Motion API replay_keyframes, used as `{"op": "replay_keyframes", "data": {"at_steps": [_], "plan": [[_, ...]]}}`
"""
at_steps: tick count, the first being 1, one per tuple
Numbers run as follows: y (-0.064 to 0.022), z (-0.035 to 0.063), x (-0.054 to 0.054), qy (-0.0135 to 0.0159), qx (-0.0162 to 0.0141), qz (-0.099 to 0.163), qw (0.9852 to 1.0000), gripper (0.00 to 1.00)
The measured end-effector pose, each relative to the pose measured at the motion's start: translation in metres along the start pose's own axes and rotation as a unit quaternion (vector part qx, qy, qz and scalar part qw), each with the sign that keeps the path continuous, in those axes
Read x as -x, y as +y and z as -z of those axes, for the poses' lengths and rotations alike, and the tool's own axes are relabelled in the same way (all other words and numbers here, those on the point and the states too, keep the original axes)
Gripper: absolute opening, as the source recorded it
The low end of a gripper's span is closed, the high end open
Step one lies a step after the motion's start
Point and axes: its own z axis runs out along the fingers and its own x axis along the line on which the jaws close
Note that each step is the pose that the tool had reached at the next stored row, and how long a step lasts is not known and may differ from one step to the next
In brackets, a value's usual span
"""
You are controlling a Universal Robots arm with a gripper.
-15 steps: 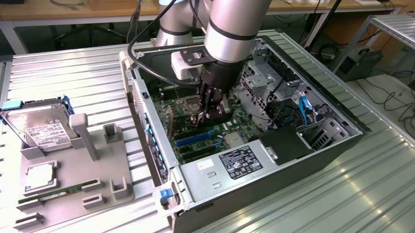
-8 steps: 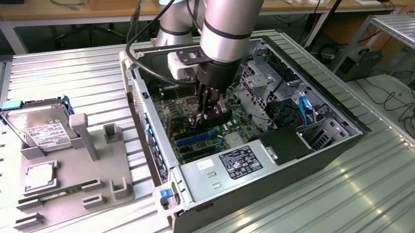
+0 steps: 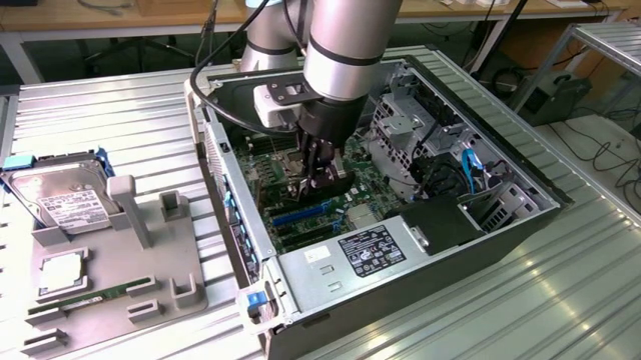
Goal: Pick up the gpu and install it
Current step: 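Insert the gpu into the slot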
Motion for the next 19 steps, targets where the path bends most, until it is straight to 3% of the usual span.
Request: {"op": "replay_keyframes", "data": {"at_steps": [2,11,19], "plan": [[0.0006,-0.0014,0.0,0.0032,0.0,0.0,1.0,0.26],[0.0088,-0.0075,0.0,0.0034,0.0,0.0,1.0,0.26],[0.0092,-0.0124,0.0,0.0034,0.0,0.0,1.0,0.26]]}}
